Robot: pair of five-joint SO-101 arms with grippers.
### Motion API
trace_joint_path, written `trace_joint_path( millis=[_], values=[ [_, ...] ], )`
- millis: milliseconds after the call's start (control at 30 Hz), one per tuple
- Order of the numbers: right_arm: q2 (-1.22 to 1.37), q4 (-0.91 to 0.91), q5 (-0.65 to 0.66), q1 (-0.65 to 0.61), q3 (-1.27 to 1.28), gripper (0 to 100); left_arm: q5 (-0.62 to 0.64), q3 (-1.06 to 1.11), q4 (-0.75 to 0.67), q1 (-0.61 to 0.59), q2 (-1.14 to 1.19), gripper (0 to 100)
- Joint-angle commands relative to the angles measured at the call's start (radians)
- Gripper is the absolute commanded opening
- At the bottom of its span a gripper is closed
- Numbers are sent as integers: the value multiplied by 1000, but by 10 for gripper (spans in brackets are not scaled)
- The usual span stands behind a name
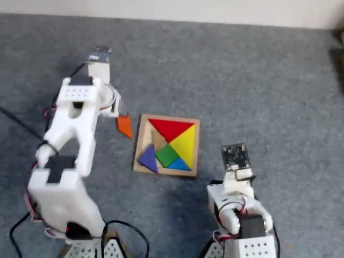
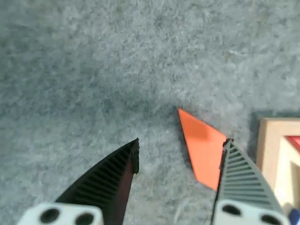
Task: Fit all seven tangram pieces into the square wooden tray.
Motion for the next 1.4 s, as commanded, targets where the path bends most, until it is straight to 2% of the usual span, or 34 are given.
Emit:
trace_joint_path(
  millis=[0, 167, 400, 633, 833, 967, 1133, 1367],
  values=[
    [-13, 7, -3, 12, 114, 5, 12, -202, 126, 38, 105, 278],
    [-13, 7, -3, 12, 114, 5, 12, -303, 218, 82, 206, 277],
    [-13, 7, -3, 12, 114, 5, 11, -308, 241, 93, 285, 273],
    [-13, 7, -3, 12, 114, 5, 5, -318, 275, 111, 309, 165],
    [-13, 7, -3, 12, 114, 5, 9, -317, 290, 117, 306, 157],
    [-13, 7, -3, 12, 114, 5, 8, -312, 351, 117, 257, 155],
    [-13, 7, -3, 12, 114, 5, 5, -312, 411, 120, 122, 102],
    [-13, 7, -3, 12, 114, 5, 11, -306, 503, 249, 12, 102]
  ],
)
